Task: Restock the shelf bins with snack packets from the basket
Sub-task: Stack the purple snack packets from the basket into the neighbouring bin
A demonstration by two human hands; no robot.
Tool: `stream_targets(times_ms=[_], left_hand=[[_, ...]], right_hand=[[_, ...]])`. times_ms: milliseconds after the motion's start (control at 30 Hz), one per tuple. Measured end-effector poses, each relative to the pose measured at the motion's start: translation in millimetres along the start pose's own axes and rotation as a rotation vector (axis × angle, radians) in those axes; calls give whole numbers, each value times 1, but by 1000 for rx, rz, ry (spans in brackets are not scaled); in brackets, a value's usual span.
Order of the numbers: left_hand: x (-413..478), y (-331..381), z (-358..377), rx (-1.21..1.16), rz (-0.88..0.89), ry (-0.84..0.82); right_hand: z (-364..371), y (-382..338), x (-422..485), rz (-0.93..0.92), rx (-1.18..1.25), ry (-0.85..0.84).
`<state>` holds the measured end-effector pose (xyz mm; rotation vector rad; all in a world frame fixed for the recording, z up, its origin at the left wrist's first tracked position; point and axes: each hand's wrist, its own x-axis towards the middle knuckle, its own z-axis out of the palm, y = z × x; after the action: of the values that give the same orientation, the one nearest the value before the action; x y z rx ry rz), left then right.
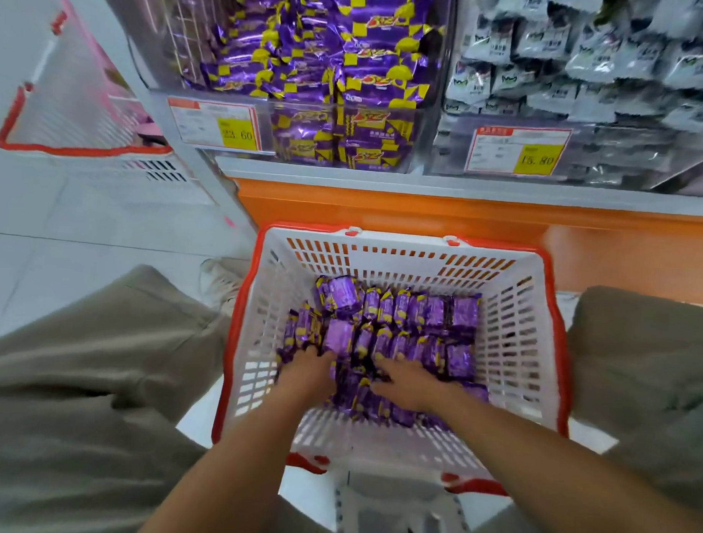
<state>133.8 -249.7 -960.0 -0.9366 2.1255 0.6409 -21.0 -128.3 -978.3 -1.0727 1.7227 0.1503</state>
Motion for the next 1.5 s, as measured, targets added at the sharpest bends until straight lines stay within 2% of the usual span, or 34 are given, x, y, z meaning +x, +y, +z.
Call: stream_targets(times_ms=[333,567,733,833,933,1033,1167,1267,1400,1500], left_hand=[[1,-12,4,-140,41,67],[0,-15,4,-158,62,61],[0,-10,2,-136,57,106],[-1,2,-4,-121,173,187],[-8,22,-14,-271,288,136],[-19,43,-18,-467,255,24],[-25,55,-19,-522,270,172],[-27,54,-21,-570,294,243],[-33,54,-22,-776,312,209],[-31,53,-17,-904,285,189]], right_hand=[[22,-31,34,115,102,-35],[18,-37,35,84,143,19],[-1,-21,27,100,325,83],[-22,-9,18,84,421,80],[-42,-4,1,63,529,80],[-55,-6,-12,49,632,120],[-61,-9,-29,47,755,161],[-69,-16,-49,18,1015,122],[-80,-13,-65,2,1234,20],[-80,-7,-67,6,1232,-17]])
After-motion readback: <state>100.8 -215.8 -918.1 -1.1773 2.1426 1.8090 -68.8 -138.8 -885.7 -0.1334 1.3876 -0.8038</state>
